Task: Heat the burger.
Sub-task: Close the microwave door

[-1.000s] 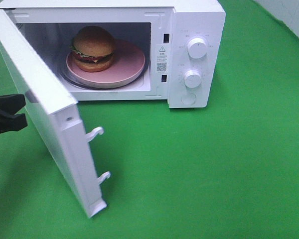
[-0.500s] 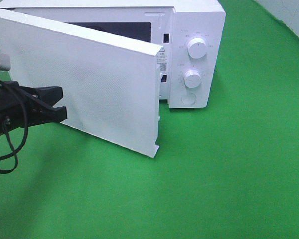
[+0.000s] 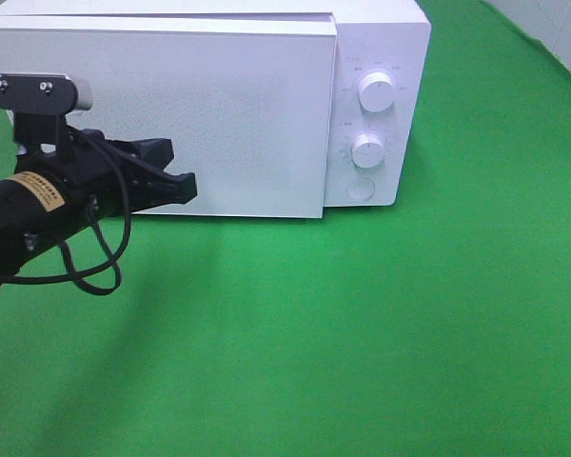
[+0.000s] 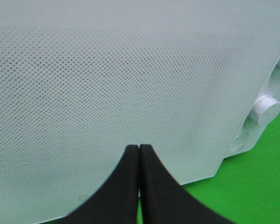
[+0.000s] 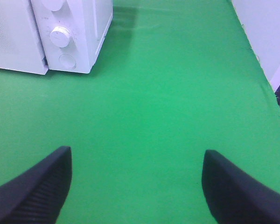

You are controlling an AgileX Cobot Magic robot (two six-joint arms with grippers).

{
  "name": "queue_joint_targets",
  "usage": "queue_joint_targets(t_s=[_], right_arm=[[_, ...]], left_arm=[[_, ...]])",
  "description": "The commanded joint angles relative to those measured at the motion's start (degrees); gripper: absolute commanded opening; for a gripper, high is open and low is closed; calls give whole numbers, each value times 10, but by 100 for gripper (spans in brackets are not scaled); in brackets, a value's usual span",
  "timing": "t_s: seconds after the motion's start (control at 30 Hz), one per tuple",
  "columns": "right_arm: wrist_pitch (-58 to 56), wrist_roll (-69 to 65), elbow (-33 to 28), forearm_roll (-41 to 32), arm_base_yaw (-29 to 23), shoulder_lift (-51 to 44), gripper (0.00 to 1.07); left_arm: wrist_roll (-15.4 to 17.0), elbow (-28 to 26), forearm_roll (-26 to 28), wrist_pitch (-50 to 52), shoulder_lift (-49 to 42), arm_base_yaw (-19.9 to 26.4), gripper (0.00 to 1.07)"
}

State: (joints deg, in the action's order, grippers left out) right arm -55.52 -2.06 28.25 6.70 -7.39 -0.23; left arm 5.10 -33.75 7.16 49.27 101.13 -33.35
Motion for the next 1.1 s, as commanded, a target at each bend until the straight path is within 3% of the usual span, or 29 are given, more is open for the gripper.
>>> queue_joint_targets(t_s=[0.03,0.5,1.1], right_arm=[[6,-6,-1,-1,2,-16,75],[6,-6,-1,-1,2,-16,75],[6,-6,-1,-1,2,-16,75]], left_arm=[[-5,-41,24,-19,17,-18,0],[-7,-159,44,-56,70,-27,0],[-21,-261,66,-67,144,-27,0]])
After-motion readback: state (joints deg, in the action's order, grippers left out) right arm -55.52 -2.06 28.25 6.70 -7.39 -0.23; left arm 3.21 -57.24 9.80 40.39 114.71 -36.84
